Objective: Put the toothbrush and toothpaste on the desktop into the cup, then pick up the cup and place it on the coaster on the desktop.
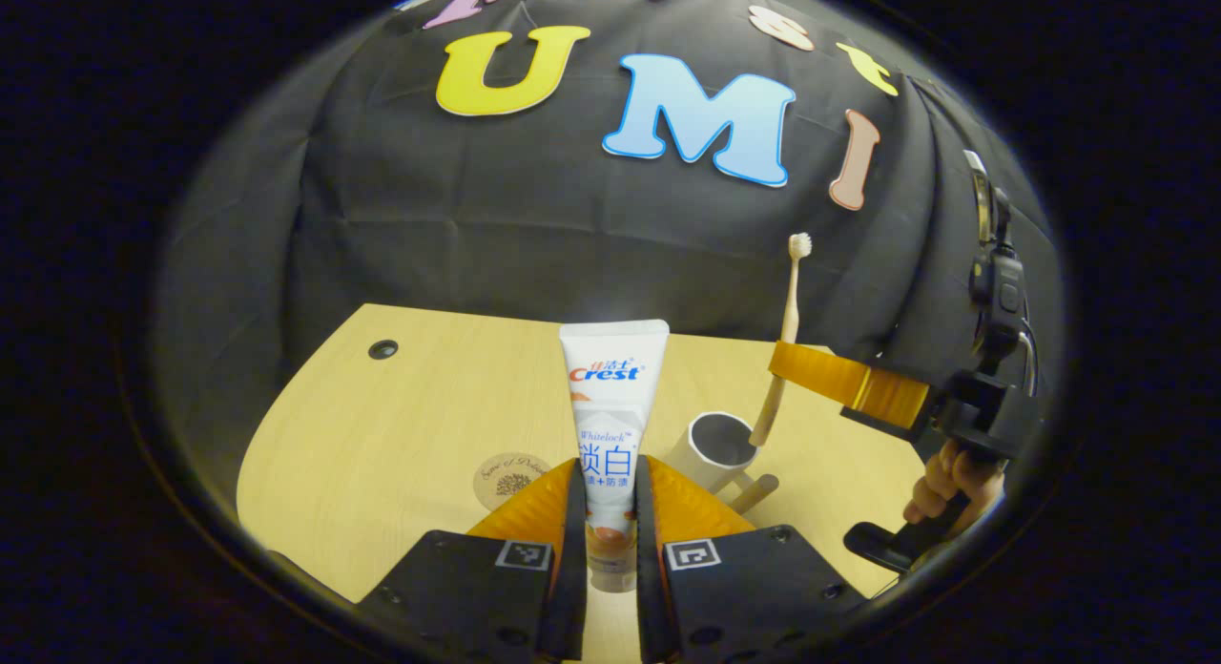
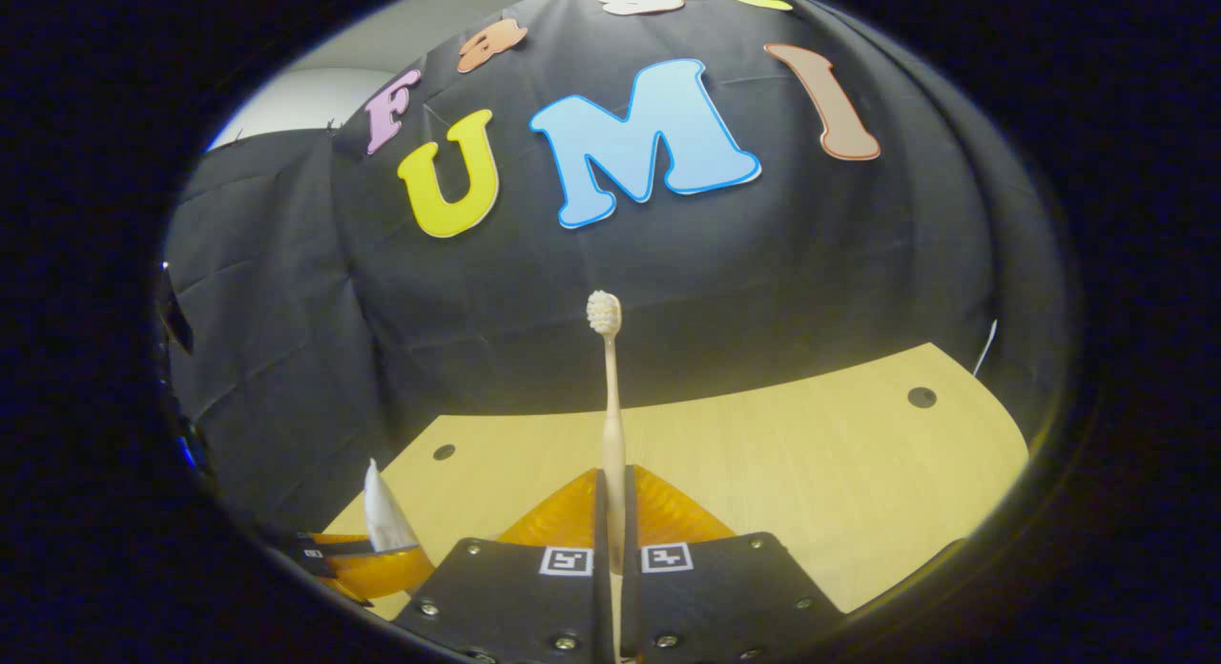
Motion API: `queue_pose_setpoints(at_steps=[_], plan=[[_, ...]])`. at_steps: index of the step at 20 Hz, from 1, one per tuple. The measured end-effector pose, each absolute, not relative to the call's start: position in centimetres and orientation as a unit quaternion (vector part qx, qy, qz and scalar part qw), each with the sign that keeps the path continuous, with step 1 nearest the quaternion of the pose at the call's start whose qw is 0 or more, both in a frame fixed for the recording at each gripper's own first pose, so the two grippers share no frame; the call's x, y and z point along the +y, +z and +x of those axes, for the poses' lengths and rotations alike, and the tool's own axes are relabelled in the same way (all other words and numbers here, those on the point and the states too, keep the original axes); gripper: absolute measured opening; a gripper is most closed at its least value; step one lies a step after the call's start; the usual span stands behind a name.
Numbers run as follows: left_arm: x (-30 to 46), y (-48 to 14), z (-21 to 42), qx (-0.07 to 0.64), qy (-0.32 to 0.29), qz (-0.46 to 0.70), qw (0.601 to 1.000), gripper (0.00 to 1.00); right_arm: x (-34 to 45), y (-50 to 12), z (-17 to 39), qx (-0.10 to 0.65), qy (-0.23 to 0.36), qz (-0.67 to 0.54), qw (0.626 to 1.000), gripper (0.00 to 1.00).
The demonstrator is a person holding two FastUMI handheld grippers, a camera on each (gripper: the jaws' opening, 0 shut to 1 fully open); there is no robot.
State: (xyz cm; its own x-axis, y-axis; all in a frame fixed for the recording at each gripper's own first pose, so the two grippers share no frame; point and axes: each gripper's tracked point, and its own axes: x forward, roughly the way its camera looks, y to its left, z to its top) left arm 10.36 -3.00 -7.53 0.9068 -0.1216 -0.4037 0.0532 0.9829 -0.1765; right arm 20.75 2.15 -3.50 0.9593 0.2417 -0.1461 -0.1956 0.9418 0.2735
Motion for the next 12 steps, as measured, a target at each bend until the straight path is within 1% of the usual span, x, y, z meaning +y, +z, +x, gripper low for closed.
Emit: queue_pose_setpoints(at_steps=[5, 12], plan=[[-1.6, -7.8, 10.0, 0.212, -0.031, -0.083, 0.973, 0.29, 2.7, -7.0, 22.9, 0.111, 0.101, 0.088, 0.985, 0.04], [-1.3, -7.8, 9.7, 0.213, -0.024, -0.088, 0.973, 0.29, 2.9, -8.6, 23.1, 0.128, 0.102, 0.061, 0.985, 0.05]])
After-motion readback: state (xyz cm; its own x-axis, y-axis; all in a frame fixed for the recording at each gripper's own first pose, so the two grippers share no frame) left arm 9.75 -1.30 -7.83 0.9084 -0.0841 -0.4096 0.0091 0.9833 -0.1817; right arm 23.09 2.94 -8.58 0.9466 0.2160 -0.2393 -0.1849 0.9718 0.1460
